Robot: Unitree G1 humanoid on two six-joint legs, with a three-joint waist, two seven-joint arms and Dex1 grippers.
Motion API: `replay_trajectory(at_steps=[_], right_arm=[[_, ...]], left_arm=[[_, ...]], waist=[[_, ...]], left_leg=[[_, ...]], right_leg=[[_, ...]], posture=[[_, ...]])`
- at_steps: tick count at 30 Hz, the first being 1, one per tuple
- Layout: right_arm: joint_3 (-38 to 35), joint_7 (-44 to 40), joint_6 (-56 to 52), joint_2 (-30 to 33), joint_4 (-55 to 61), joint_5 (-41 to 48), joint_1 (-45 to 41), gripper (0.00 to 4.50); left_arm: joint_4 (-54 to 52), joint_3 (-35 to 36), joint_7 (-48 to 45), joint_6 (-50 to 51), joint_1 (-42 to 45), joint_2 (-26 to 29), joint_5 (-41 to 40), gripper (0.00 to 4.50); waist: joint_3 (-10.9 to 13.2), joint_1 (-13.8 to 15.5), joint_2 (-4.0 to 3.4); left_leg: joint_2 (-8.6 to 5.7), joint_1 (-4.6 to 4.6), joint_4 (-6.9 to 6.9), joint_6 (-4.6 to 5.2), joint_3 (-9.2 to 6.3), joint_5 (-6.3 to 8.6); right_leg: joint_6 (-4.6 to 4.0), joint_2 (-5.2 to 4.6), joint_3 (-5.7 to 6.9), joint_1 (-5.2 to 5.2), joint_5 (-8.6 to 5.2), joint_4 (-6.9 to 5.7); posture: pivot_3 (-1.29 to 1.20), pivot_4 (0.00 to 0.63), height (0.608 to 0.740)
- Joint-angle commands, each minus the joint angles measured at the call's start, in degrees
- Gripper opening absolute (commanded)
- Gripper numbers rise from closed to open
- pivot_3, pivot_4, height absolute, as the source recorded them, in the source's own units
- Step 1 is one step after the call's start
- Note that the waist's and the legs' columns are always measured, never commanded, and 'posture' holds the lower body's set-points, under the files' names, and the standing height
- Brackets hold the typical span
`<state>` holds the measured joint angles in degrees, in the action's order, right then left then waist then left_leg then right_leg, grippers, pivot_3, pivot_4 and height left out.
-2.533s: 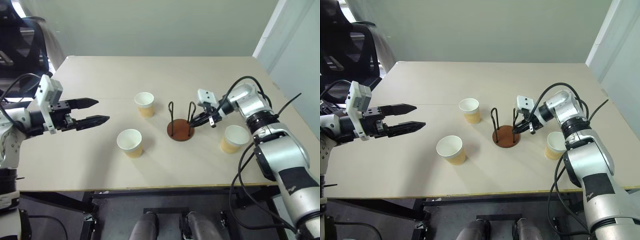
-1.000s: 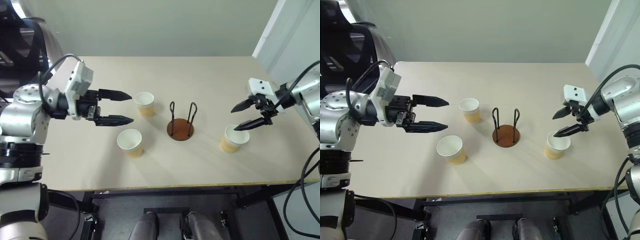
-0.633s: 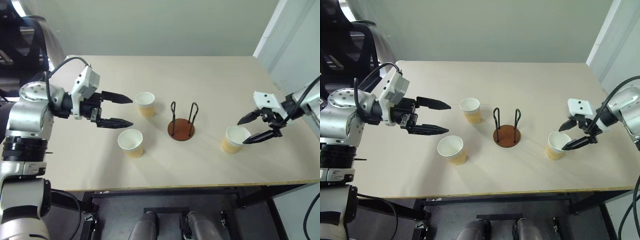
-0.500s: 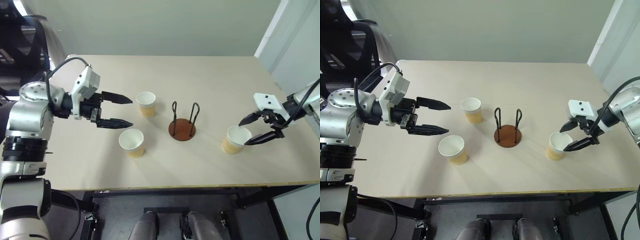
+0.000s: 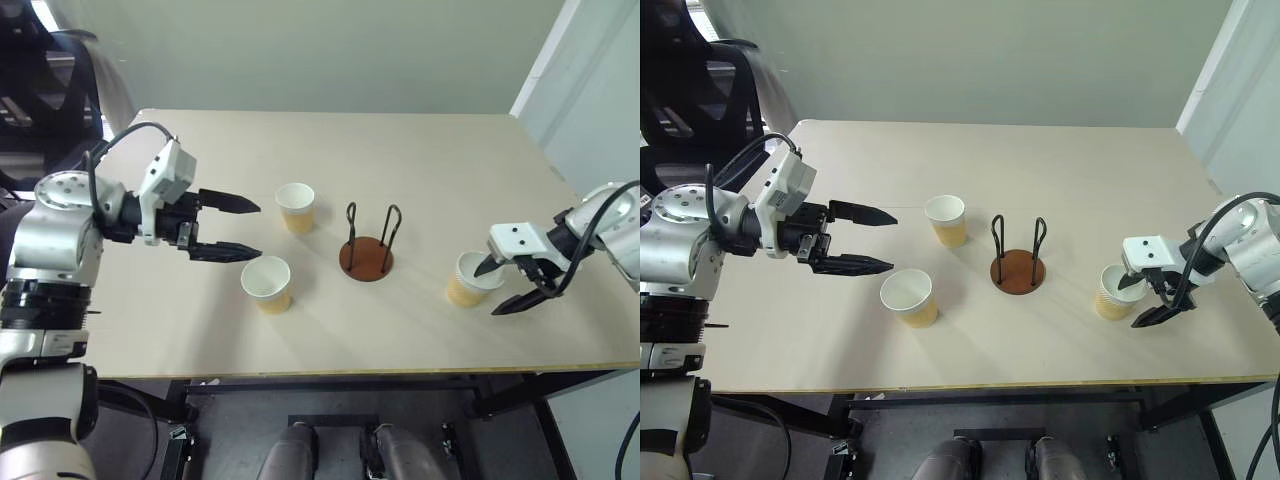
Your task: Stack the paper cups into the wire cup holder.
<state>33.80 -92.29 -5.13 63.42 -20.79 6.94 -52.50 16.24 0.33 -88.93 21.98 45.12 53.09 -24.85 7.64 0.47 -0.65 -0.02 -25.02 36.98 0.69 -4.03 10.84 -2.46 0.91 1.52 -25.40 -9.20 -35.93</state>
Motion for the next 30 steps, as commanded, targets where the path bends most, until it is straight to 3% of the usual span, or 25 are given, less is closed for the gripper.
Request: replay_trajectory(at_steps=[1, 2, 11, 20, 30], right_arm=[[-0.3, -0.2, 2.1, -1.3, -1.7, -2.0, -1.3, 3.49], [-0.4, -0.2, 2.4, -1.9, -2.2, -2.4, -1.5, 3.32], [1.5, -0.2, 6.1, -3.8, -5.5, -3.7, -3.9, 0.06], [2.8, -0.2, 9.4, -4.3, -9.0, -4.3, -9.1, 0.02], [0.0, -0.2, 9.1, -9.3, -10.6, -3.8, -17.3, 0.02]], left_arm=[[-1.0, 2.4, 0.1, -1.0, -0.3, 1.0, -0.6, 4.50], [-1.0, 2.5, 0.1, -1.1, -0.4, 1.1, -0.6, 4.50], [-0.8, 3.2, -0.1, -1.3, -1.3, 2.5, -0.2, 4.50], [0.9, 2.8, 0.0, -2.2, -1.4, 2.8, 0.5, 4.50], [4.0, 1.9, -0.8, -3.9, -0.5, 2.5, 2.3, 4.50]], waist=[[0.0, 0.0, 0.00], [0.0, 0.0, 0.00], [0.0, 0.1, 0.00], [0.0, 0.0, 0.00], [0.0, -0.1, 0.00]], left_leg=[[0.00, 0.00, 0.02, 0.00, 0.00, 0.00], [0.00, 0.00, 0.03, 0.00, 0.00, 0.00], [0.00, -0.02, 0.04, 0.02, -0.01, 0.04], [0.00, -0.01, 0.03, 0.01, 0.00, 0.14], [0.01, -0.01, 0.02, -0.03, -0.01, 0.24]], right_leg=[[-0.01, 0.00, 0.00, 0.00, 0.01, 0.00], [-0.02, 0.00, 0.00, 0.00, 0.01, 0.00], [-0.10, -0.01, -0.01, 0.00, -0.03, 0.00], [-0.35, -0.01, -0.01, -0.01, -0.19, 0.01], [-0.50, -0.01, 0.00, -0.08, -0.25, -0.02]], posture=[[0.00, 0.150, 0.740], [0.00, 0.150, 0.740], [0.00, 0.150, 0.740], [0.00, 0.150, 0.740], [0.00, 0.150, 0.740]])
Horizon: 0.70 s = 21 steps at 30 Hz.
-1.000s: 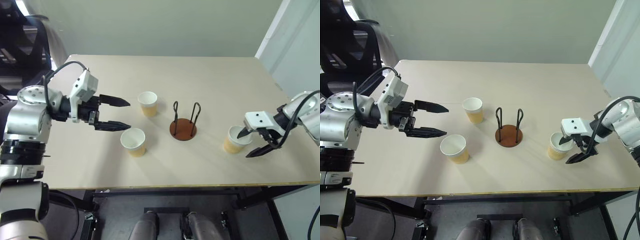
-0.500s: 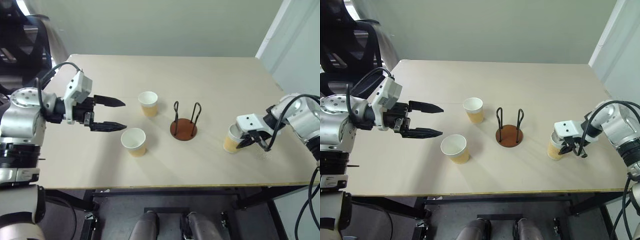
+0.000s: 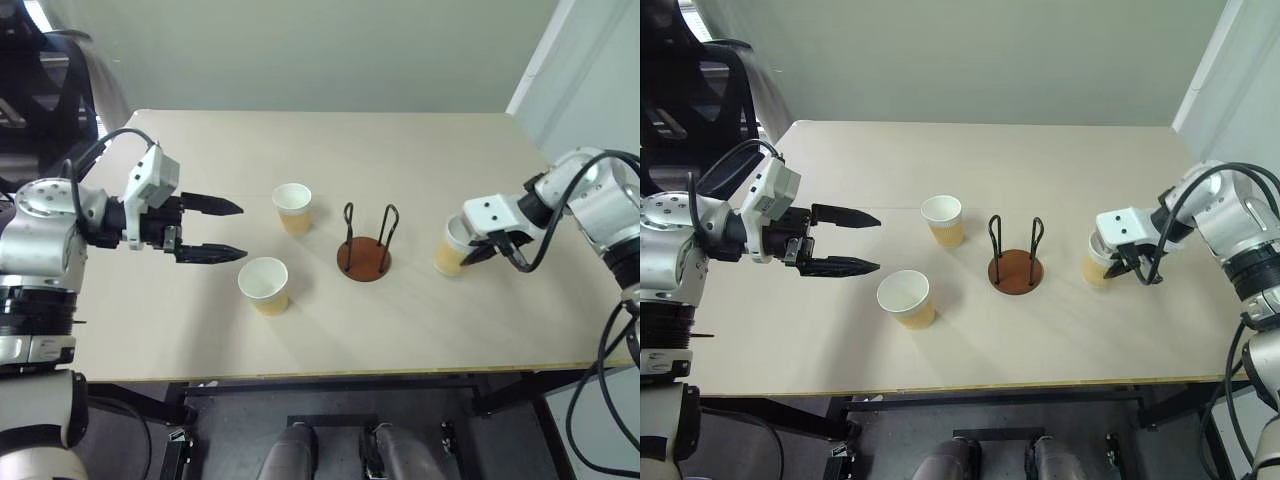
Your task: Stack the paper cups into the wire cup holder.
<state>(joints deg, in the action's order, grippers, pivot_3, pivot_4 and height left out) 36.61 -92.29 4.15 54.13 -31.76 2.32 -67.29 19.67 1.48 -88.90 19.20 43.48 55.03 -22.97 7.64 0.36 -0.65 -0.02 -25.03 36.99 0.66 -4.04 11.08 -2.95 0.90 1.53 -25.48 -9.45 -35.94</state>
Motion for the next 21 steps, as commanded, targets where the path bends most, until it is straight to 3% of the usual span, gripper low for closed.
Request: replay_trajectory(at_steps=[1, 12, 21], right_arm=[[-3.1, -0.2, -0.3, -0.5, 0.3, 0.8, -3.2, 0.02], [-7.2, -0.2, 0.1, -5.5, -3.6, -1.3, -12.5, 0.02], [-8.8, -0.2, -3.0, -7.8, 1.0, 2.0, -14.5, 0.02]], left_arm=[[1.0, 0.7, -0.9, -1.4, 1.2, 0.6, 0.5, 4.50], [3.0, 0.4, -1.3, -2.1, 2.3, 0.0, 1.3, 4.50], [4.0, 0.0, -1.5, -2.6, 3.1, -0.7, 2.1, 4.50]], waist=[[0.0, 0.1, 0.00], [0.0, 0.2, 0.00], [0.0, 0.0, 0.00]], left_leg=[[0.00, 0.00, 0.00, 0.00, 0.00, 0.03], [0.00, -0.10, -0.01, -0.08, -0.04, 0.36], [0.00, -0.10, -0.02, -0.12, -0.04, 0.40]], right_leg=[[-0.01, 0.00, 0.00, 0.00, -0.01, 0.00], [-0.07, 0.00, 0.03, -0.15, -0.05, -0.04], [-0.06, 0.01, 0.03, -0.21, -0.04, -0.08]], posture=[[0.00, 0.150, 0.740], [0.00, 0.150, 0.740], [0.00, 0.150, 0.740]])
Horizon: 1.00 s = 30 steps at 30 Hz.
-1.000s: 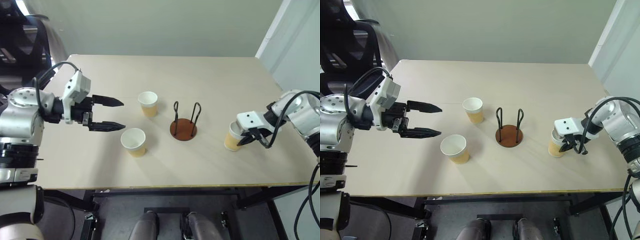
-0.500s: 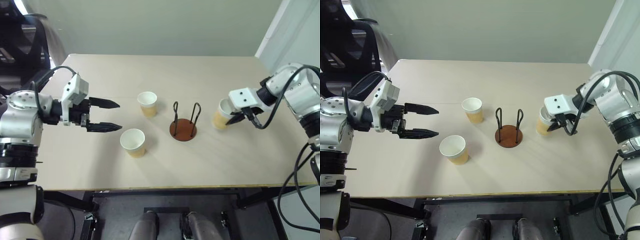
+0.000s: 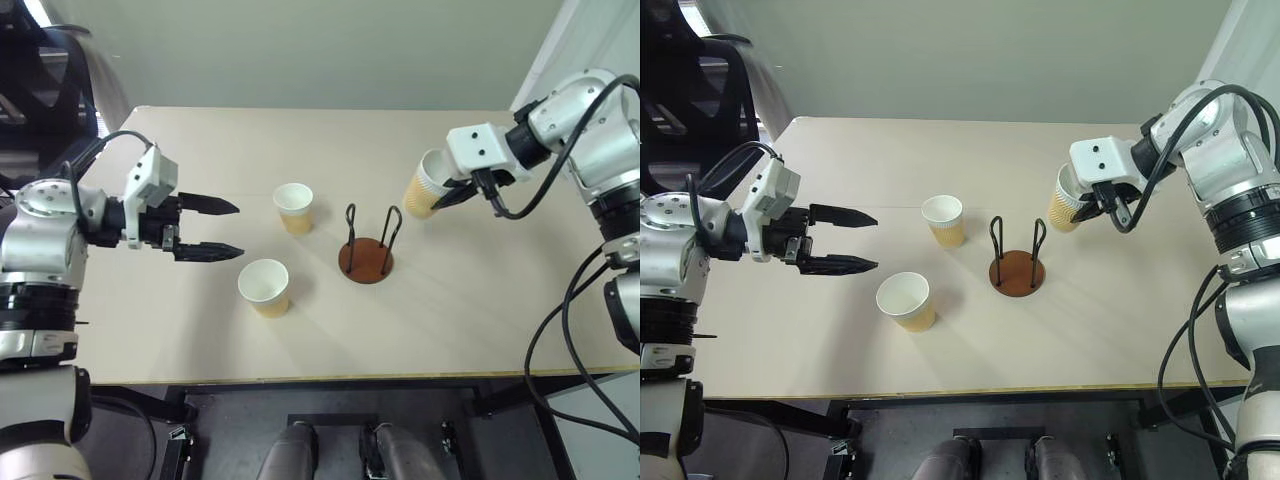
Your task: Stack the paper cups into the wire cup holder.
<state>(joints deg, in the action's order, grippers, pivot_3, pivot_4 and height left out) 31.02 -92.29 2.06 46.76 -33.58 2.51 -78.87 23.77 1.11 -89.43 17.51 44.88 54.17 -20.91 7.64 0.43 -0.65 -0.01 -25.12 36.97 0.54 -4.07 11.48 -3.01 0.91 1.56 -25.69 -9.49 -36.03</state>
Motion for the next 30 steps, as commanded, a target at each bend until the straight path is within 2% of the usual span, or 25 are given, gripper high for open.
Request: replay_trajectory(at_steps=[1, 14, 30], right_arm=[[-3.4, -0.2, -1.4, -0.8, 3.3, 2.1, -3.2, 0.02], [-3.0, -0.2, -4.4, -3.7, 8.8, 4.1, -1.5, 0.02], [-2.6, -0.2, -0.2, -6.4, 4.2, 0.9, -0.6, 0.02]], left_arm=[[0.0, 0.3, -1.0, -0.9, 1.8, 0.0, 0.1, 4.50], [0.0, 0.3, -0.8, -1.2, 1.6, -0.9, 0.3, 4.50], [-1.9, 1.5, -0.4, -0.2, -0.3, 0.6, -0.5, 4.50]], waist=[[0.0, -0.1, 0.00], [0.0, 0.0, 0.00], [0.0, 0.0, 0.00]], left_leg=[[0.00, 0.00, 0.00, 0.00, 0.00, -0.01], [0.00, -0.02, 0.02, 0.01, 0.00, -0.02], [0.00, -0.02, 0.05, 0.03, 0.00, -0.05]], right_leg=[[0.00, 0.00, 0.00, -0.02, 0.00, -0.01], [-0.12, 0.00, 0.00, -0.02, -0.07, -0.02], [-0.08, 0.00, 0.00, -0.03, -0.05, -0.08]], posture=[[0.00, 0.150, 0.740], [0.00, 0.150, 0.740], [0.00, 0.150, 0.740]])
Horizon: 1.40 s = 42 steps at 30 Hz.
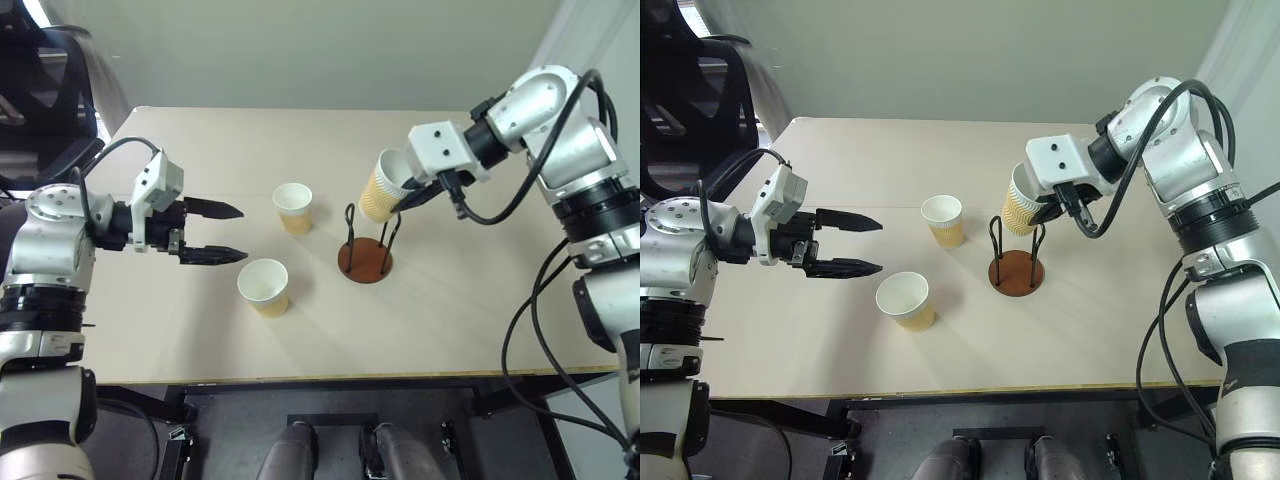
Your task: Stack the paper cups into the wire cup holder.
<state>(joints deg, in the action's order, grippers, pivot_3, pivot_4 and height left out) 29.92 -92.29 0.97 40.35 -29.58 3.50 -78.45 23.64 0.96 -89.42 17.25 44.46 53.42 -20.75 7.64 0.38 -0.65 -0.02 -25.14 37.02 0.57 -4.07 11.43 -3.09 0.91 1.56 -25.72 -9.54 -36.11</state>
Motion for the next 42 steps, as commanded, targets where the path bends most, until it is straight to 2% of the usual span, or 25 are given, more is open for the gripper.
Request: replay_trajectory(at_steps=[1, 18, 22, 25, 26, 28, 31, 42], right_arm=[[-1.4, -0.2, 1.1, -0.1, 0.1, -0.1, -1.0, 0.02], [-0.9, -0.2, 2.8, -0.1, 0.6, -0.4, 0.2, 0.02], [-0.6, -0.2, 1.7, 0.1, 1.5, 0.8, 0.4, 0.89], [-0.8, -0.2, 1.1, 0.0, 1.9, 1.1, 0.5, 1.83], [-1.4, -0.2, 1.2, -0.3, 1.6, 0.7, 0.4, 2.31], [-2.9, -0.2, 0.8, -1.4, 0.7, -0.2, 0.3, 2.46], [-4.3, 0.9, 0.2, -2.5, -0.7, -0.9, -0.2, 3.40], [-11.9, 1.4, -7.9, -2.2, -6.9, 0.8, -0.7, 3.40]], left_arm=[[-1.9, 1.7, -0.4, 0.2, 0.0, 1.4, -0.7, 4.50], [-2.4, 1.8, -0.2, 0.8, -0.1, 1.8, -0.7, 4.50], [-2.3, 1.8, -0.3, 0.8, 0.1, 1.9, -0.6, 4.50], [-2.2, 1.8, -0.3, 0.8, 0.1, 1.9, -0.6, 4.50], [-2.2, 1.8, -0.2, 0.8, 0.1, 1.9, -0.6, 4.50], [-2.3, 1.8, -0.1, 0.8, 0.1, 1.9, -0.6, 4.50], [-2.3, 1.9, 0.5, 0.2, 0.0, 1.8, -0.3, 4.50], [-2.0, 1.5, 3.0, 1.8, 0.1, 3.6, 1.0, 4.50]], waist=[[0.0, 0.0, 0.00], [0.0, 0.0, 0.00], [0.0, 0.0, 0.00], [0.0, 0.0, 0.00], [0.0, 0.0, 0.00], [0.0, 0.0, 0.00], [0.0, -0.1, 0.00], [0.0, 0.0, 0.00]], left_leg=[[0.00, 0.00, 0.00, 0.00, 0.01, 0.00], [0.00, 0.01, 0.01, -0.02, 0.01, 0.00], [0.00, 0.01, 0.01, -0.02, 0.01, 0.00], [0.00, 0.01, 0.01, -0.02, 0.01, 0.00], [0.00, 0.01, 0.01, -0.02, 0.01, -0.01], [0.00, 0.01, 0.01, -0.02, 0.01, -0.01], [0.00, 0.03, 0.01, -0.03, 0.01, -0.01], [0.00, 0.02, 0.01, -0.05, 0.01, -0.02]], right_leg=[[0.00, 0.00, 0.00, 0.00, 0.00, 0.00], [0.02, 0.00, 0.00, 0.00, 0.01, -0.03], [0.02, 0.00, 0.00, 0.00, 0.01, -0.03], [0.01, 0.00, 0.00, 0.00, 0.01, -0.03], [0.02, 0.00, 0.00, 0.00, 0.01, -0.03], [0.02, 0.00, 0.00, 0.00, 0.01, -0.03], [0.01, 0.00, 0.00, 0.00, 0.01, -0.06], [-0.05, 0.00, 0.00, 0.00, -0.03, -0.06]], posture=[[0.00, 0.150, 0.740], [0.00, 0.150, 0.740], [0.00, 0.150, 0.740], [0.00, 0.150, 0.740], [0.00, 0.150, 0.740], [0.00, 0.150, 0.740], [0.00, 0.150, 0.740], [0.00, 0.150, 0.740]])
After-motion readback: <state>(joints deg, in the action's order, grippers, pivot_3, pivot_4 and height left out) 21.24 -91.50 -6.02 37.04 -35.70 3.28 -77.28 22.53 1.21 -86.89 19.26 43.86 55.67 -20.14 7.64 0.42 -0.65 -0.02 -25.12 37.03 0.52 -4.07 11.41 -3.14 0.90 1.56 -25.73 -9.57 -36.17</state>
